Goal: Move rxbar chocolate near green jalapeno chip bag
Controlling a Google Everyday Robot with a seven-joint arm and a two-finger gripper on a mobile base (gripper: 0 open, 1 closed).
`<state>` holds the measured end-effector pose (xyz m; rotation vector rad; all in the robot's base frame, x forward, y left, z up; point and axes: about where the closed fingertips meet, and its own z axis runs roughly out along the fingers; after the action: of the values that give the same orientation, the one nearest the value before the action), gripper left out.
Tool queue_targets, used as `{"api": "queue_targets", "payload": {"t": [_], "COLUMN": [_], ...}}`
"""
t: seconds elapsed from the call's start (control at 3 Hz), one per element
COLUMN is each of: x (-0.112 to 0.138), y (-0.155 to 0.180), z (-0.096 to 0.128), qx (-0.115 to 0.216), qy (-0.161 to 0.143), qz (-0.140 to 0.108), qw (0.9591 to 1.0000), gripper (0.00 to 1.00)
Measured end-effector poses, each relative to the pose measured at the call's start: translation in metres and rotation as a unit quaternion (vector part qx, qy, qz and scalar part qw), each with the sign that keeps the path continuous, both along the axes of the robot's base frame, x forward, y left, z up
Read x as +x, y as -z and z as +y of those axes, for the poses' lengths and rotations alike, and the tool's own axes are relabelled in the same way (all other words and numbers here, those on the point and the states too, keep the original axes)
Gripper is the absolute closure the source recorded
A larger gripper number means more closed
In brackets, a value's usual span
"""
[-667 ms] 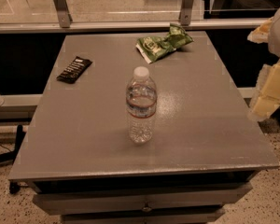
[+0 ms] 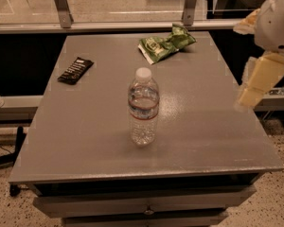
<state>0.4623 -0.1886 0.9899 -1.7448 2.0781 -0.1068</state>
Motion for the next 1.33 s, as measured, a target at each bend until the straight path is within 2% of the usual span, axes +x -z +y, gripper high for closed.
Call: {"api": "queue_targets", "payload": {"t": [0.33, 0.67, 1.0, 1.33], "x": [0.037, 0.068, 0.089, 0.105], "y": [-0.003, -0.005, -0.006, -0.008], "z": [0.049, 0.102, 0.162, 0.229], "qx": [0.018, 0.031, 0.042, 0.069], "qy": [-0.063, -0.129, -0.192, -0.246], "qz": [-0.032, -0.060, -0.084, -0.099], "qw": [0.9973, 0.9894, 0.9769, 0.9617], "gripper": [0.00, 0.00, 0.00, 0.00]}}
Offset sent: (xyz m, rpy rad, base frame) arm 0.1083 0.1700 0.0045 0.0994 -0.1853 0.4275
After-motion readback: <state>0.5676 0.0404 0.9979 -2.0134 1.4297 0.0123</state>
